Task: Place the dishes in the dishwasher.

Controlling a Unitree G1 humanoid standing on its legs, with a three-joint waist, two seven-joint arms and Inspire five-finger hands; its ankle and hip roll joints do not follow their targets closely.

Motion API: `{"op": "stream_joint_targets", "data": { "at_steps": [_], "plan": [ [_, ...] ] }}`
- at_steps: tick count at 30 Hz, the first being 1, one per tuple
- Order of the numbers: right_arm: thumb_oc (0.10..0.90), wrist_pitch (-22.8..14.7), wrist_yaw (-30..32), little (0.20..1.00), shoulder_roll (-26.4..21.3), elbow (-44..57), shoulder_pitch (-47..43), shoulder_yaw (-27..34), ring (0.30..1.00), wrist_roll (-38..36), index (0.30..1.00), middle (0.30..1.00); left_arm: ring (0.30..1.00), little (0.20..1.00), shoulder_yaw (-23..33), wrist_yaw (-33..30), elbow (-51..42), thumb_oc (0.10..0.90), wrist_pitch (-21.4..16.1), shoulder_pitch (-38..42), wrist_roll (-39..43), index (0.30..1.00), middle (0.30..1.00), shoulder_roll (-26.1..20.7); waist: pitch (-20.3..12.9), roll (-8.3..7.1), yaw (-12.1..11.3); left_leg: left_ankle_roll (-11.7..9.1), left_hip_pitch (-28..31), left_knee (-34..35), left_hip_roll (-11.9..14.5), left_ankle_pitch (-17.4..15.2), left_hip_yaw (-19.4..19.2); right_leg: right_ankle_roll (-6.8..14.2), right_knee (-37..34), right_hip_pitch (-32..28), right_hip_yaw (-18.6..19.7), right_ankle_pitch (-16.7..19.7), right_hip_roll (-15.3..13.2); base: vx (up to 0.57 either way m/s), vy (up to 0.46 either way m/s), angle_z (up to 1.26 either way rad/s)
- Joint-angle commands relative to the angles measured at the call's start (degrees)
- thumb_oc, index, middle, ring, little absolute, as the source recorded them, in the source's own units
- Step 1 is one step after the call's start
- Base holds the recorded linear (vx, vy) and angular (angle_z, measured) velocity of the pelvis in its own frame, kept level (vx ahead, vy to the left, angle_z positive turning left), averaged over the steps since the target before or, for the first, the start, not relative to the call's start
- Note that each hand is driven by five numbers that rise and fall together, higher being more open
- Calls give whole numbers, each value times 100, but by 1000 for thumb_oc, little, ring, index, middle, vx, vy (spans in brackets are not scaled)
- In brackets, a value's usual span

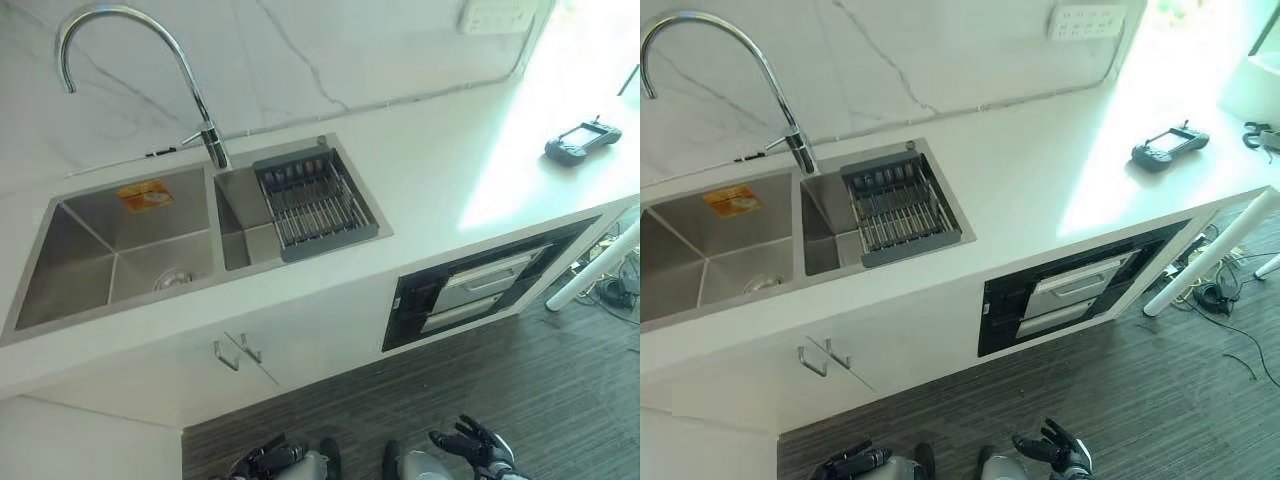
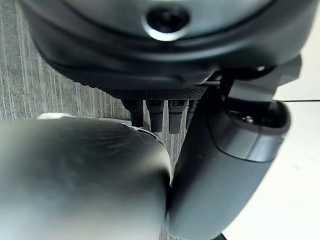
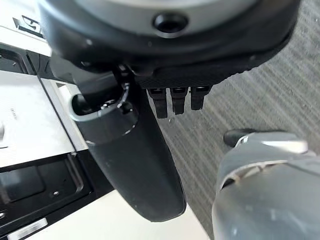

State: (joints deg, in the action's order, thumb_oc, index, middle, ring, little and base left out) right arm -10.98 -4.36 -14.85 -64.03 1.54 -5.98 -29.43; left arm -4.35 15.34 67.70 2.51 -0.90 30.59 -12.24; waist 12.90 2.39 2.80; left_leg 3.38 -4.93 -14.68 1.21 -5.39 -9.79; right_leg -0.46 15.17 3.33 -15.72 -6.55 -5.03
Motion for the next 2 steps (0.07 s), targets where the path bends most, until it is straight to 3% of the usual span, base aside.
{"op": "stream_joint_targets", "data": {
  "at_steps": [1,2],
  "plan": [
    [800,-369,-77,900,-202,91,-429,150,900,54,900,900,900,900,-71,78,-10,800,-82,120,-126,900,900,100,131,112,-87,-259,70,-251,223,-957,99,255,202,-363,1,-956,-67,-25,-4,-3],
    [800,-365,-59,900,-198,79,-432,144,900,56,900,900,900,900,-75,79,2,800,-85,131,-122,900,900,103,130,108,-87,-257,73,-251,230,-965,90,258,202,-360,-6,-956,-71,0,0,0]
  ]
}}
